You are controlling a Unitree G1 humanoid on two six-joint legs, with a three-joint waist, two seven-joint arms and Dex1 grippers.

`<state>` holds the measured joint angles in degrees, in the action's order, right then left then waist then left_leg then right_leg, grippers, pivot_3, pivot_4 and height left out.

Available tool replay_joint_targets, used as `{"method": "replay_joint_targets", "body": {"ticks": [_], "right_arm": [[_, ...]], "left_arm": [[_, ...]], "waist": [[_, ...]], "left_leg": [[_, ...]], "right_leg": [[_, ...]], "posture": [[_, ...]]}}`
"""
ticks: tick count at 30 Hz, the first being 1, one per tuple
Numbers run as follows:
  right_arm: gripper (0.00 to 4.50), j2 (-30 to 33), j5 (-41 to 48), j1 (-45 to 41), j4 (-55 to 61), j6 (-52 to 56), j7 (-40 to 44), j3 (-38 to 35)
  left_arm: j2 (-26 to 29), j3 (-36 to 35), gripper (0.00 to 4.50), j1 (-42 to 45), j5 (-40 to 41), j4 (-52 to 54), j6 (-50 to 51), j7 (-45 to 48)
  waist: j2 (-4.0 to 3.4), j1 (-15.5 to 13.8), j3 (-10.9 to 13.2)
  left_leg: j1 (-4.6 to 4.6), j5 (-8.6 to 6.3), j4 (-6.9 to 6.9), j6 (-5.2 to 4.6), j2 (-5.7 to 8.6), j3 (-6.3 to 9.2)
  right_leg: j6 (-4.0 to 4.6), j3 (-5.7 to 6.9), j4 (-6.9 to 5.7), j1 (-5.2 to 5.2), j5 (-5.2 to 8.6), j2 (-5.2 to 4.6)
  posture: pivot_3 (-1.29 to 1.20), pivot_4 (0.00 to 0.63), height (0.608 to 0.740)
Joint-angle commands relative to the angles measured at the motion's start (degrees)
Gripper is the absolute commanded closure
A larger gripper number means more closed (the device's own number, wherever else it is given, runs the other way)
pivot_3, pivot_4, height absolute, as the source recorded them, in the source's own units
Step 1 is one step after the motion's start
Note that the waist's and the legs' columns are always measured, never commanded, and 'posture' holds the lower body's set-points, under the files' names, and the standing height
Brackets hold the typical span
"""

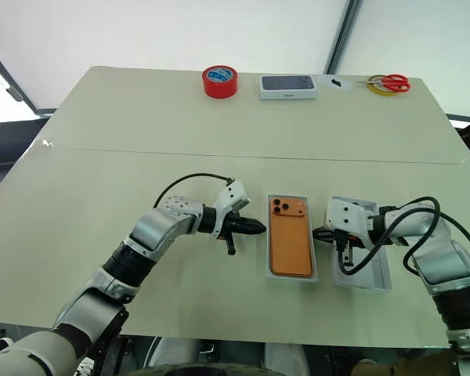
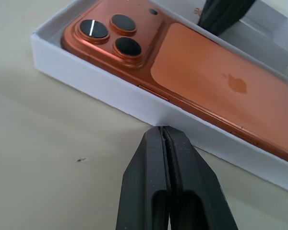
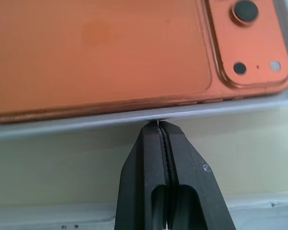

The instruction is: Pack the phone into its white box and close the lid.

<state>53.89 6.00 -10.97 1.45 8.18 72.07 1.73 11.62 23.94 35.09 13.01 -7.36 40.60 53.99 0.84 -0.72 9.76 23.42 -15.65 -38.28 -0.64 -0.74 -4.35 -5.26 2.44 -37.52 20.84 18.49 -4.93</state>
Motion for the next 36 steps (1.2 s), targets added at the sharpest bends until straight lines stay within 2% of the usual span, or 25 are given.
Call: {"method": "replay_joint_targets", "body": {"ticks": [1,9,19,20,23,30,32,36], "right_arm": [[4.50,0.7,1.7,-0.2,1.9,-1.8,0.0,-1.6],[4.50,2.7,1.3,1.1,0.5,-3.8,0.8,-1.9],[4.50,7.9,2.9,3.8,-2.5,-6.9,2.9,-5.8],[4.50,7.4,6.0,2.7,-1.6,-0.4,3.0,-6.3],[3.60,5.0,11.2,1.8,3.1,8.6,0.0,-8.4],[0.03,-1.1,14.3,1.4,10.4,23.4,-17.1,-16.2],[0.03,-2.6,14.1,2.5,13.3,29.4,-23.1,-18.8],[0.03,-2.6,11.0,9.5,21.3,33.0,-29.0,-22.1]], "left_arm": [[-1.5,0.8,4.41,0.7,1.8,1.3,-0.8,2.3],[0.6,-2.4,4.41,0.7,-3.0,-3.8,-8.4,-2.7],[9.4,-11.0,4.41,-3.8,2.0,3.7,-8.7,-0.6],[10.3,-12.3,4.41,-4.5,2.3,4.4,-9.5,-0.5],[12.7,-17.2,3.56,-7.3,5.6,8.2,-10.4,0.4],[19.5,-23.2,0.01,-16.2,9.8,14.9,-16.9,6.1],[20.4,-24.7,0.01,-18.7,8.6,15.9,-24.3,6.9],[21.2,-27.9,0.01,-20.8,12.4,15.6,-27.4,9.8]], "waist": [[0.00,0.0,0.0],[0.00,0.0,0.0],[-0.01,0.2,0.0],[-0.01,0.0,0.0],[-0.01,0.1,0.0],[-0.06,0.2,0.0],[-0.07,0.0,0.0],[-0.08,-0.1,0.0]], "left_leg": [[0.00,0.00,0.00,0.00,0.00,0.00],[-0.01,0.00,-0.01,0.00,0.00,0.01],[-0.02,0.00,0.01,0.00,-0.04,0.01],[-0.01,0.00,0.01,0.00,-0.04,0.01],[-0.01,0.00,-0.01,0.00,-0.04,0.01],[0.00,0.00,0.05,0.03,-0.06,0.03],[0.00,-0.01,0.05,0.04,-0.06,0.04],[0.03,-0.02,0.10,0.05,-0.04,0.04]], "right_leg": [[0.00,0.00,0.00,0.00,0.00,0.00],[0.00,0.00,0.00,-0.01,0.00,0.00],[0.00,0.00,0.00,0.01,0.00,0.00],[0.00,0.00,0.00,0.01,0.00,0.00],[0.00,0.00,0.00,-0.01,0.00,-0.04],[0.02,0.02,0.02,0.03,0.01,-0.06],[0.03,0.02,0.03,0.04,0.01,-0.09],[0.05,0.02,0.08,0.05,0.02,-0.15]], "posture": [[0.00,0.150,0.730],[0.00,0.150,0.730],[0.00,0.150,0.730],[0.00,0.150,0.730],[0.00,0.150,0.730],[0.00,0.150,0.730],[0.00,0.150,0.730],[0.00,0.150,0.730]]}}
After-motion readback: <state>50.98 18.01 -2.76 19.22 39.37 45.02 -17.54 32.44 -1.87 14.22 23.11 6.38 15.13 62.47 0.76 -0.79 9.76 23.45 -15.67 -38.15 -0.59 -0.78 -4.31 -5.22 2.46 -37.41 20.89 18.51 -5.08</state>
